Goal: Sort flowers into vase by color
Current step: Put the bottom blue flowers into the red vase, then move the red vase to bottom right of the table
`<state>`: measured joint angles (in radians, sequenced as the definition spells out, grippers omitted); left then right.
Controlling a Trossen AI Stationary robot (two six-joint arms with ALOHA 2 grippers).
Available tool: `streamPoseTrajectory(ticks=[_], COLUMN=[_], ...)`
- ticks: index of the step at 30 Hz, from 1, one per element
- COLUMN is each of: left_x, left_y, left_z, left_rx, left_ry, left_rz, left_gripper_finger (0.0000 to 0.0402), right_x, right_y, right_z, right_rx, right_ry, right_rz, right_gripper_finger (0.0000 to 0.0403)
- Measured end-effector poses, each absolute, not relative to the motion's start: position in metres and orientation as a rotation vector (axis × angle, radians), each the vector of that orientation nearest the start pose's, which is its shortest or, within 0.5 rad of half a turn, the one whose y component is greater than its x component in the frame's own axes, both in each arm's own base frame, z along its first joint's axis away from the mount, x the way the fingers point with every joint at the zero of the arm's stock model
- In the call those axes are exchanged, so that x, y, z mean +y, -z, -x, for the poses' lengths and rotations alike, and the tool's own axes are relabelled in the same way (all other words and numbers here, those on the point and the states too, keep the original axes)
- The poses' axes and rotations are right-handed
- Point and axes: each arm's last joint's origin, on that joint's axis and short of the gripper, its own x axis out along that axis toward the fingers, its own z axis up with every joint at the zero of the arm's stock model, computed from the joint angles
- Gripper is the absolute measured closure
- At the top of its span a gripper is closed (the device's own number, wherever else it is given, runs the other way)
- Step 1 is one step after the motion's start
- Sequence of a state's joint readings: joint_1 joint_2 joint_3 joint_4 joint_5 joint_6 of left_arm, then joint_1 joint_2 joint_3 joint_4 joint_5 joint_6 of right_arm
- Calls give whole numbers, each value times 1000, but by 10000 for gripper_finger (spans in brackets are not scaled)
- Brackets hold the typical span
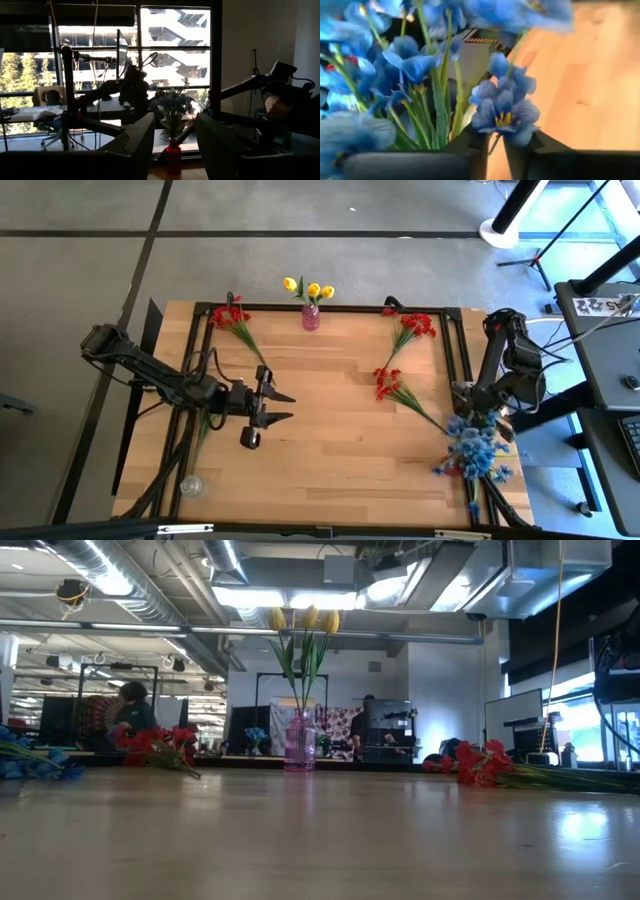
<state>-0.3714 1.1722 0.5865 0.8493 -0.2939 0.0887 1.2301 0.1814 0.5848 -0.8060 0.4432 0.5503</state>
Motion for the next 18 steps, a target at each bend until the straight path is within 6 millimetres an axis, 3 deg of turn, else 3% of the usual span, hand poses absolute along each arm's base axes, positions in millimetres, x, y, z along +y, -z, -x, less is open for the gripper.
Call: streamPoseTrajectory(ticks=[10, 18], left_x=[-82, -84], left_y=[-286, -281], left_z=[-233, -234], left_rx=[-246, -203], left_ry=[66, 111], left_rz=[-5, -53], left_gripper_finger=[262, 262], right_x=[11, -4], right_y=[-303, -318], right_z=[-21, -22], right_rx=[387, 238], right_ry=[-543, -317], right_rz=[-223, -142], right_gripper_finger=[208, 151])
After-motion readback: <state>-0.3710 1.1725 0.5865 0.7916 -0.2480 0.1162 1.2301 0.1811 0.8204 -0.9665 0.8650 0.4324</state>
